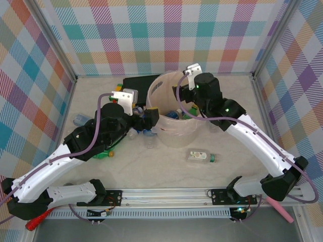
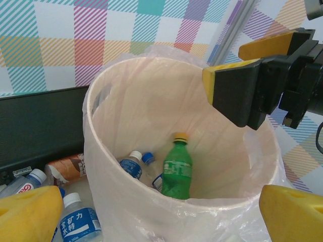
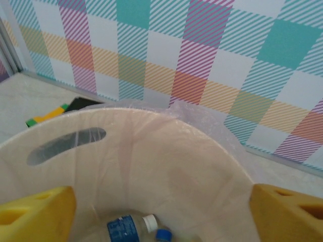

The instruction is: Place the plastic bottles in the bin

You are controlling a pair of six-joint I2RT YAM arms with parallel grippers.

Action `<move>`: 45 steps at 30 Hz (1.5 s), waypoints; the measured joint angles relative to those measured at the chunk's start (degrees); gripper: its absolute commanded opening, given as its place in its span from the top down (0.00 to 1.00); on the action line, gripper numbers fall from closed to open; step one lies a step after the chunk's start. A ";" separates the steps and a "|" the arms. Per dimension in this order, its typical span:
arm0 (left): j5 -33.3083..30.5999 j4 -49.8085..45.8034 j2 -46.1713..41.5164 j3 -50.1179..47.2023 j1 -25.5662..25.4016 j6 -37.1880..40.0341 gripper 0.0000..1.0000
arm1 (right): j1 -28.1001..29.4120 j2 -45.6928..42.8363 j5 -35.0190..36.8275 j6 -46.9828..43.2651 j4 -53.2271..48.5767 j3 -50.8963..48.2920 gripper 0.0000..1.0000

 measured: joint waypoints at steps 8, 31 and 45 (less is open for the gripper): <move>0.46 -0.04 0.00 0.00 0.00 0.00 0.00 | -1.20 -3.43 -0.39 3.85 -3.69 0.07 0.01; 6.62 -1.51 1.40 0.00 0.00 0.22 0.01 | -32.65 -5.75 -14.99 23.96 -15.02 -5.60 0.01; 7.50 -2.97 -2.29 -1.90 0.00 0.26 0.00 | -41.46 7.26 -25.97 29.97 -15.02 -10.40 0.01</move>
